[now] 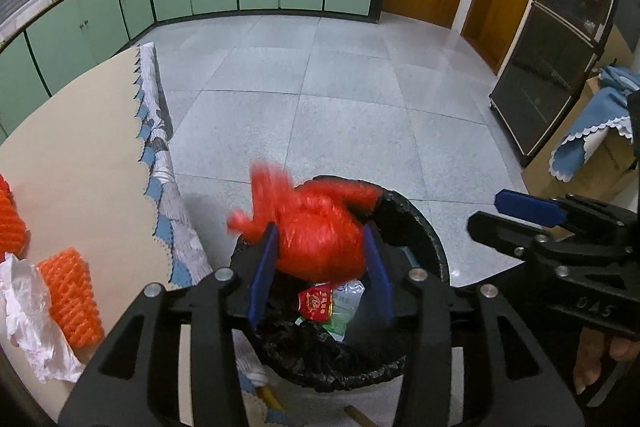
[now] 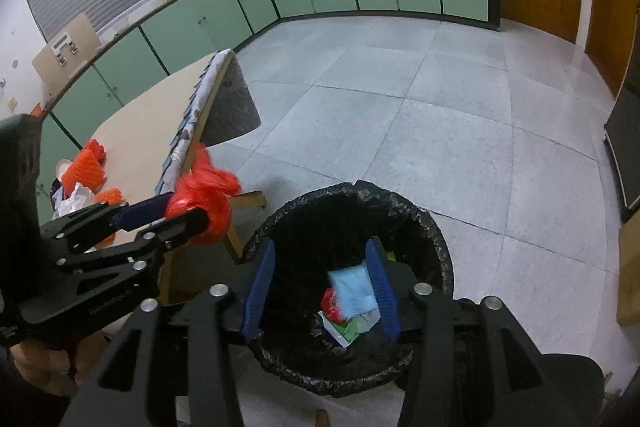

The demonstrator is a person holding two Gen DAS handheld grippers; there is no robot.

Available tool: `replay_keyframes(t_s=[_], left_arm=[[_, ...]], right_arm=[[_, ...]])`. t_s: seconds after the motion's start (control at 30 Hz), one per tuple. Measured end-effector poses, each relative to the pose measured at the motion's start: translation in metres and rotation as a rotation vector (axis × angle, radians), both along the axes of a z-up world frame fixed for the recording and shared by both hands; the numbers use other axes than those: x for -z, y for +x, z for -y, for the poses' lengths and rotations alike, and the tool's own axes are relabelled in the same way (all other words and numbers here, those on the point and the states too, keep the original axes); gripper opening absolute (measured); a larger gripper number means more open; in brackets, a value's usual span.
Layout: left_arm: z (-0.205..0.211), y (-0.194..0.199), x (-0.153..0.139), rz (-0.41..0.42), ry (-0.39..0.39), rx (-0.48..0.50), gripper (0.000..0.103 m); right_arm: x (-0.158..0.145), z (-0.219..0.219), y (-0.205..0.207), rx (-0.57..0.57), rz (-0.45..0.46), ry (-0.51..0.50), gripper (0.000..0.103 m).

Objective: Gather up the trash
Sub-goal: 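Move both grippers over the bin and release the red bag and carton, then return to the table and grasp the white tissue with the left gripper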

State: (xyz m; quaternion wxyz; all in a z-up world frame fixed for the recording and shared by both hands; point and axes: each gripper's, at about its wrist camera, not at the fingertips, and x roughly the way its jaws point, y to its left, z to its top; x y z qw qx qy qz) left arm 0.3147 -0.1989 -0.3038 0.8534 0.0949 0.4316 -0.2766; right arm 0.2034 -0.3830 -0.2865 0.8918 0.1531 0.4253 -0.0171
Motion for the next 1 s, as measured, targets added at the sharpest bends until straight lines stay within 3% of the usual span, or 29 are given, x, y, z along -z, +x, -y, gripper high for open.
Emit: replay_keyframes(t_s=[0.4, 0.57, 0.73, 0.9, 1.0], left_arm=[[-0.013, -0.005, -0.006, 0.005, 0.002, -0.026, 0.05], [-0.03, -0.01, -0.021, 0.033, -0.01, -0.07, 0.057], [-0.082, -0.02, -0.042, 0.084, -0.026, -0.213, 0.062], [-0.158, -0.035, -0.055, 0.183, 0.021, -0.43, 0.064], [-0.19, -0.036, -0.056, 0.198, 0.037, -0.512, 0.066]], right_arm=[[-0.008, 0.002, -0.008, 0.019, 0.021, 0.001, 0.047], [-0.018, -0.003, -0.011, 0.007, 0.038, -0.003, 0.047], [-0.032, -0.022, -0.008, -0.046, 0.068, -0.003, 0.048], [-0.046, -0.072, 0.002, -0.166, 0.113, -0.016, 0.057], [-0.051, -0.107, 0.013, -0.248, 0.129, -0.025, 0.058]])
